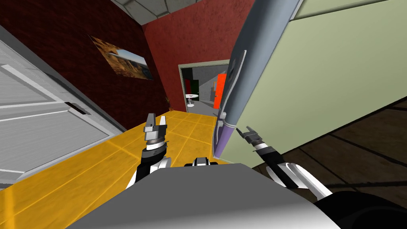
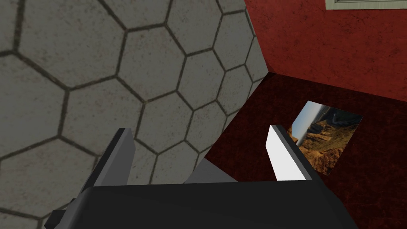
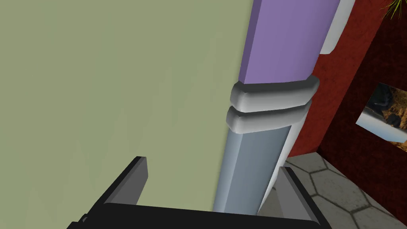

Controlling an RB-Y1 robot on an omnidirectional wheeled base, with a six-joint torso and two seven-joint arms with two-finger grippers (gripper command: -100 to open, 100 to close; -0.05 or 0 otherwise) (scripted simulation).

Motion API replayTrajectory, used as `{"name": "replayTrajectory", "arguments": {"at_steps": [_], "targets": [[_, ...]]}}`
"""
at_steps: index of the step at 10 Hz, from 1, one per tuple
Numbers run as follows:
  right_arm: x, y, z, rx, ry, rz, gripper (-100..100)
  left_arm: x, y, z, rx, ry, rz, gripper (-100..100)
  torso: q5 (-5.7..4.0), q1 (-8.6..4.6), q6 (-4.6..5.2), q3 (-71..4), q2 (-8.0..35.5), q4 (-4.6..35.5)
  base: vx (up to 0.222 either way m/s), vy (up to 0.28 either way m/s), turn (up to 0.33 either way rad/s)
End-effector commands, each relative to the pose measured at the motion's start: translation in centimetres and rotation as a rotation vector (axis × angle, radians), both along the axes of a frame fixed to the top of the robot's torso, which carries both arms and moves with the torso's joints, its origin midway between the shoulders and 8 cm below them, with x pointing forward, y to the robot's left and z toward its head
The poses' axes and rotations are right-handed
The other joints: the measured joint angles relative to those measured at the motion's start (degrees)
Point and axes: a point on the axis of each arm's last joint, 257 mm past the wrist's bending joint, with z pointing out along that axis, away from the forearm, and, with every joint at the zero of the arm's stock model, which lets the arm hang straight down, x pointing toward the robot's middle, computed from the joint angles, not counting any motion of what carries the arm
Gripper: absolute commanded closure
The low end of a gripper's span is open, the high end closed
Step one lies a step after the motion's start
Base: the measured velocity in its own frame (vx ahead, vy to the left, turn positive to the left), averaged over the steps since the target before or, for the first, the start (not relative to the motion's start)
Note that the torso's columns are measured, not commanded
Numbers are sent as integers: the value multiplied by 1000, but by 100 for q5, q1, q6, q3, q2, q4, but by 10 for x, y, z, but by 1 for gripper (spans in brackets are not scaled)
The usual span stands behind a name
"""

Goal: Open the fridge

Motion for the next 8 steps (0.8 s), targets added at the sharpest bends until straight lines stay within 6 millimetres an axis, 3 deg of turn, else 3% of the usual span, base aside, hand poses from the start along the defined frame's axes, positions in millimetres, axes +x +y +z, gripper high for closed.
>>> {"name": "replayTrajectory", "arguments": {"at_steps": [1,8], "targets": [[-2,-19,-2,-174,29,-27,-100,0,0,0,0,0,0,0,0,1,0,-2,-5,-1,59,154,-54],[-2,-69,-1,-614,95,-92,-100,0,0,0,0,0,0,0,0,-2,-1,-5,-9,-2,53,141,-32]]}}
